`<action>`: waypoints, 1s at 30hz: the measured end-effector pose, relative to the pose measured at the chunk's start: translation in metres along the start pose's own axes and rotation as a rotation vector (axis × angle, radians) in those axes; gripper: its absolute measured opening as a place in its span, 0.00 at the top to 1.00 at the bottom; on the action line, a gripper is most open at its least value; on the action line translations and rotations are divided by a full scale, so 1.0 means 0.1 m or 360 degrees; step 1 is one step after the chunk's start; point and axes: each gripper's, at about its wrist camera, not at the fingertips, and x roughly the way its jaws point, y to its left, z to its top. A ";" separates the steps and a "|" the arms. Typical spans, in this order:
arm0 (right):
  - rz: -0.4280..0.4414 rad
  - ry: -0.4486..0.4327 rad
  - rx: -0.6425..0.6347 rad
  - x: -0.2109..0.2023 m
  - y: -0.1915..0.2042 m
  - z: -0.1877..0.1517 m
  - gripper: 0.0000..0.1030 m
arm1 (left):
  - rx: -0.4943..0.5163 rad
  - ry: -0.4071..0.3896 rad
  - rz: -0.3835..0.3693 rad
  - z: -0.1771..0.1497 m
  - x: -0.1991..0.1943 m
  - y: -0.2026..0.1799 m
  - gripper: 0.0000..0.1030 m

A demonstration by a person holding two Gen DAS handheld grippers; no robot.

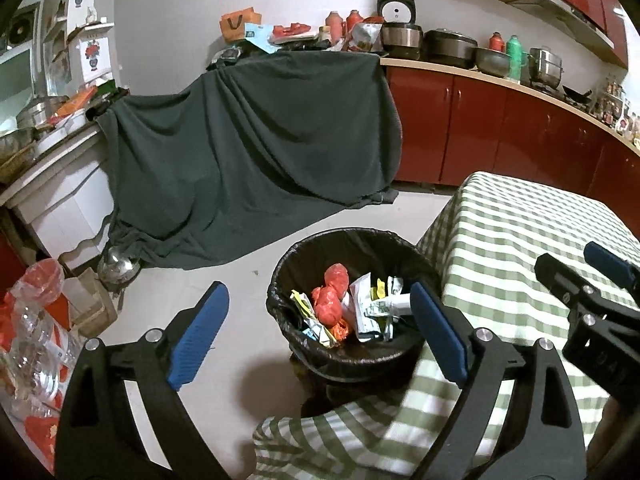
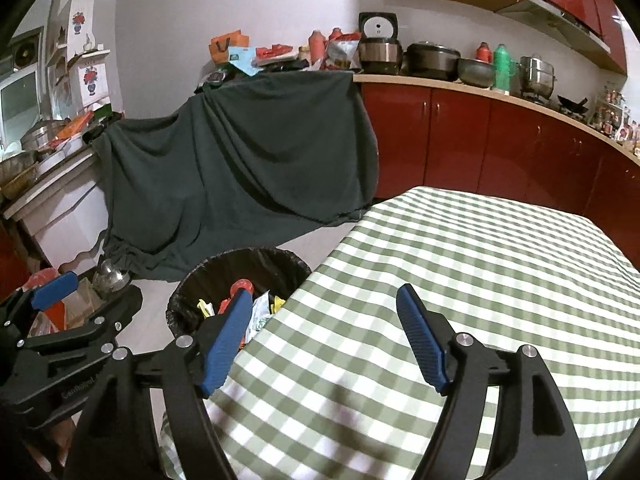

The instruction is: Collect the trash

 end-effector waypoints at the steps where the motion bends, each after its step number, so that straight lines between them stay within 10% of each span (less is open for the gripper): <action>1: -0.0001 -0.0013 0.0002 -0.05 -0.01 -0.01 0.29 | 0.0002 -0.0004 -0.0004 -0.01 -0.04 -0.01 0.13; 30: -0.0023 -0.0087 0.0025 -0.33 -0.12 -0.13 0.28 | 0.0010 -0.0067 -0.0040 -0.04 -0.34 -0.09 0.12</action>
